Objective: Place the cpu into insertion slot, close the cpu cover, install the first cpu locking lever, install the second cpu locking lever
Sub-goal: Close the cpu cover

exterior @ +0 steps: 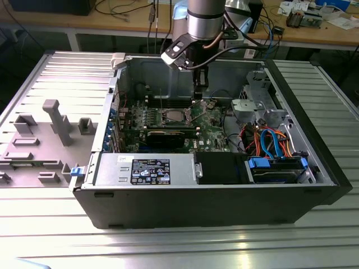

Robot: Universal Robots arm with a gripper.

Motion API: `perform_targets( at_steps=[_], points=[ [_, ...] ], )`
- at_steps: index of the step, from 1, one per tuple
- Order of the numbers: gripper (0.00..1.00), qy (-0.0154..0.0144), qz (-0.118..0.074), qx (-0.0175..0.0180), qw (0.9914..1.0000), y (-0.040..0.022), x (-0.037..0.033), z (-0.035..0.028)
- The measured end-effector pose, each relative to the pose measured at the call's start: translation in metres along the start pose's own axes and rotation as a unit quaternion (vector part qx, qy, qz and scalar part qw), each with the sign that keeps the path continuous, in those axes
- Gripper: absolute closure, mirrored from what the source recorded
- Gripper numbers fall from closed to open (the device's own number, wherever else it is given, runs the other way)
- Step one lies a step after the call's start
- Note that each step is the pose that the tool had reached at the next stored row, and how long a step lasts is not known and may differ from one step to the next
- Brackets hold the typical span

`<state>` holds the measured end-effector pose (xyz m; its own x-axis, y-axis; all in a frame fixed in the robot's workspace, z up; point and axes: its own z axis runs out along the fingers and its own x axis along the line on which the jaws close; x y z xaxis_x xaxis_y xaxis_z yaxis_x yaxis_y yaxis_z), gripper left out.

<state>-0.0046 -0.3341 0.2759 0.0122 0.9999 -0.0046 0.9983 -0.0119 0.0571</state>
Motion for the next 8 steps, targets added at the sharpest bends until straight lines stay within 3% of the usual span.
perform_targets(
  at_steps=[8],
  points=[
    [0.89,0.0,0.0,0.0,1.0,0.0037,0.0,0.0002]
  ],
)
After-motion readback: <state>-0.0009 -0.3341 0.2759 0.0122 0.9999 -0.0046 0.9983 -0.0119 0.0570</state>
